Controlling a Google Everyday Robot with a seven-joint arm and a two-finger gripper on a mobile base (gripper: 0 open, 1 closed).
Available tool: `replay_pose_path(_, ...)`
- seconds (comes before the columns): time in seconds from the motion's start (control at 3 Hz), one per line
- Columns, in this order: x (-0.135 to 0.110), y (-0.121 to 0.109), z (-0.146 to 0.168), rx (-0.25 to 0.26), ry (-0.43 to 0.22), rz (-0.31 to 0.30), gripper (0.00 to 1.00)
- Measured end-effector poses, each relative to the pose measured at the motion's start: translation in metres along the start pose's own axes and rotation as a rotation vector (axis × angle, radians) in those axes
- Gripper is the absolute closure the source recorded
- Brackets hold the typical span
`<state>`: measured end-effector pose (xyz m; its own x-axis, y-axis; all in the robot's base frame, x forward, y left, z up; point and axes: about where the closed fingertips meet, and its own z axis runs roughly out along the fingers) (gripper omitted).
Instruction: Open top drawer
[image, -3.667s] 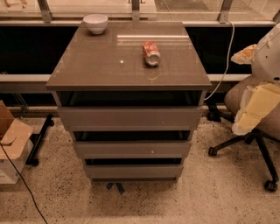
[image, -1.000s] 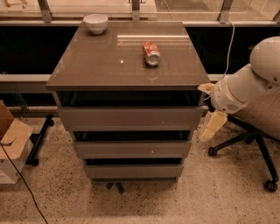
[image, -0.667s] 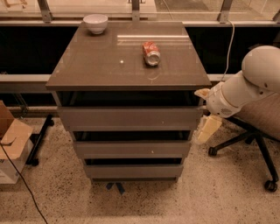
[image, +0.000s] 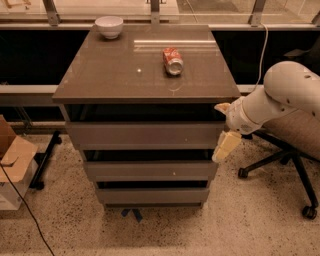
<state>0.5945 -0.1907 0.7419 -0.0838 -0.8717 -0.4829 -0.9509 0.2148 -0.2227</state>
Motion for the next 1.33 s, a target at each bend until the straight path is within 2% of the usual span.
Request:
replay_pose_path(0.67,0.001,-0.018,0.041,-0.030,-0.089,0.072,0.00)
replay_pose_path(1.0,0.002,-0.025,0.056,-0.046,-0.108,0.088,0.00)
replay_pose_path(1.33,0.008,-0.031,0.076,-0.088,-0.110,0.104,0.02)
